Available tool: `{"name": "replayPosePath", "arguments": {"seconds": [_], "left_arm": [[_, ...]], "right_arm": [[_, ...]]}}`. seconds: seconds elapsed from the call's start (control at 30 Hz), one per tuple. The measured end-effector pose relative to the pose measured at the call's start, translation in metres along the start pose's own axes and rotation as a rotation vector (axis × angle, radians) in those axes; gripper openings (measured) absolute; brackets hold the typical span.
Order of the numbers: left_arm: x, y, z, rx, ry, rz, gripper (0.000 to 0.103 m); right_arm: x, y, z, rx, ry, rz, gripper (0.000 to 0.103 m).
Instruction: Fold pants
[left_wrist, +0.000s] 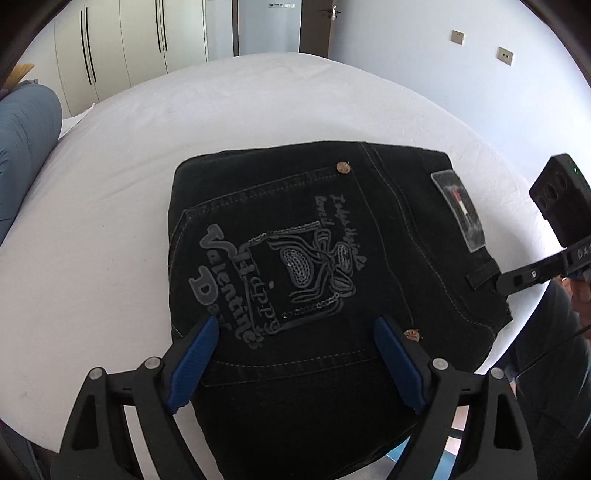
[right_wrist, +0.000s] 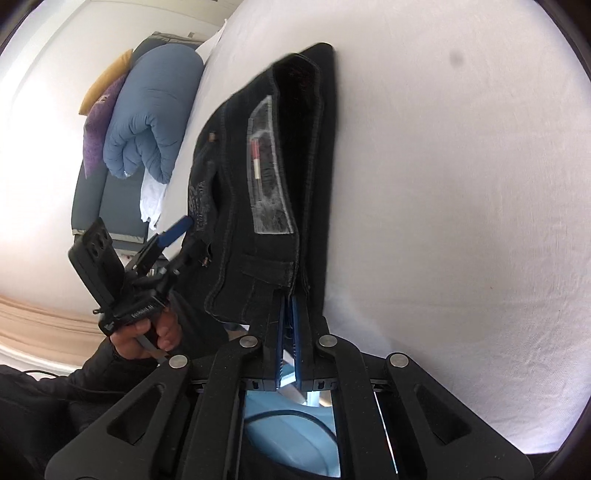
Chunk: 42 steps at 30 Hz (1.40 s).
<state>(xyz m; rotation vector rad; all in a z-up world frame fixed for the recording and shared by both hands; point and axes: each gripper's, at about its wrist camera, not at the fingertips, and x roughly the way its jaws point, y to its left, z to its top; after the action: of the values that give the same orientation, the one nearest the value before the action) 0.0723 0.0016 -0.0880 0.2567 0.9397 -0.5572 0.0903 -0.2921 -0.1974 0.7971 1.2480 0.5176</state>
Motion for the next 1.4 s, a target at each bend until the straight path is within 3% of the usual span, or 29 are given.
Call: {"name": "replayPosePath", "arguments": {"seconds": [0.1,0.2,0.23,0.3,0.37,0.5,0.6,0.67,0.73,0.83,0.9,0.97,1.07,1.2,1.4], "left_arm": [[0.0,0.001,0.0,-0.014,-0.007,-0.005,0.088],[0.002,0.004,-0.002,-0.015,-0.01,-0.013,0.088],[0.002,0.004,-0.002,-0.013,-0.014,-0.011,0.088],[0.0,0.005,-0.005,-0.018,-0.018,-0.006,0.089],[-0.001,0.001,-0.007,-0.025,-0.021,0.002,0.09],[-0.003,0.0,-0.009,-0.025,-0.029,0.006,0.09],[-0.005,0.004,-0.013,-0.033,-0.039,-0.004,0.09],[-0.009,0.004,-0.014,-0.026,-0.038,-0.01,0.09],[-0.021,0.006,-0.01,-0.035,-0.042,-0.017,0.088],[-0.035,0.022,0.015,-0.077,-0.096,-0.037,0.087],[-0.02,0.033,0.04,-0.076,-0.086,-0.023,0.082],[0.007,0.048,0.064,-0.1,-0.036,-0.045,0.063],[0.043,0.064,0.079,-0.138,0.066,-0.082,0.057],[0.031,0.045,0.063,0.008,0.037,0.016,0.051],[0.0,0.033,0.017,-0.003,-0.031,0.119,0.05]], "right_arm": [[-0.002,-0.008,0.005,0.037,-0.014,0.022,0.003],[-0.027,-0.005,0.004,0.05,-0.048,-0.102,0.009],[-0.04,0.0,0.004,0.048,-0.082,-0.103,0.009],[-0.058,0.02,0.008,0.021,-0.153,-0.043,0.009],[-0.058,0.047,0.018,-0.018,-0.192,0.075,0.009],[-0.007,0.08,0.049,-0.084,-0.12,0.179,0.009],[0.037,0.057,0.068,-0.007,-0.057,0.142,0.009],[0.049,0.02,0.072,0.064,-0.048,0.051,0.0],[0.038,-0.006,0.065,0.14,-0.096,0.142,0.0],[0.018,-0.011,0.056,0.128,-0.16,0.104,0.0],[0.017,-0.018,0.054,0.151,-0.165,0.13,0.0],[0.018,-0.018,0.053,0.151,-0.168,0.114,0.0],[0.017,-0.015,0.049,0.142,-0.171,0.087,0.0],[0.022,-0.005,0.051,0.135,-0.171,0.061,0.0],[0.03,0.005,0.052,0.105,-0.187,0.04,0.0]]}}
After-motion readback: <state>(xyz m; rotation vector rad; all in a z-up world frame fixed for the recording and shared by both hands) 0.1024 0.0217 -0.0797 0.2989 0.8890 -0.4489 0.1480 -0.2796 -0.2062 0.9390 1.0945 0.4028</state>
